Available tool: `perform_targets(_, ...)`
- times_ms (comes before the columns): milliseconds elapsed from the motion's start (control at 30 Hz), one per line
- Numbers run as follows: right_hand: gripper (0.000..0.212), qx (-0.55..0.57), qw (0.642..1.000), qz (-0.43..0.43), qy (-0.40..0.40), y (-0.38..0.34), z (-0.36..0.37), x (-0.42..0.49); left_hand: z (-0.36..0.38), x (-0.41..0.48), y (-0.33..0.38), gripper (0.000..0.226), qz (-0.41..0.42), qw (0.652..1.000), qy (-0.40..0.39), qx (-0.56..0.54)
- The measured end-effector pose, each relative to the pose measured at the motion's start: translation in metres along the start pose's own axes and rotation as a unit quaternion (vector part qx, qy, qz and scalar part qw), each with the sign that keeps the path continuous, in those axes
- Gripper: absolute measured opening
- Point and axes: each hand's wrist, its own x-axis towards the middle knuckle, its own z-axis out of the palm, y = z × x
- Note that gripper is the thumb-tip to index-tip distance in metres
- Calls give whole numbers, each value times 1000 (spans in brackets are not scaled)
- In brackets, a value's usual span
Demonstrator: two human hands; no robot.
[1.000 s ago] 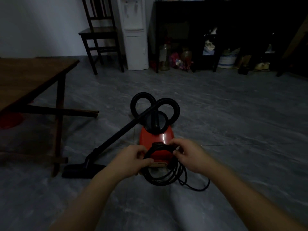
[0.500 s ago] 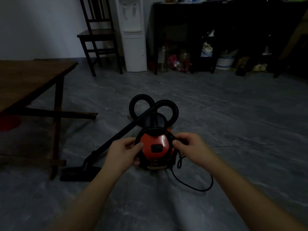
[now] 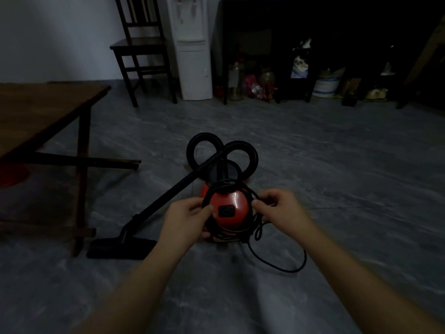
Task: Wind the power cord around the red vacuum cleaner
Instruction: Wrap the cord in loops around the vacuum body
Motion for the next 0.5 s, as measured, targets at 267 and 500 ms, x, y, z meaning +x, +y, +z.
perform_targets(267, 37, -66, 994, 37, -78, 12, 1, -2, -4, 3, 0, 9, 13, 1000, 18, -12)
perform_targets(500, 58, -30, 982, 93, -164, 13, 1, -2, -9, 6, -2, 12, -16, 1000, 2, -18)
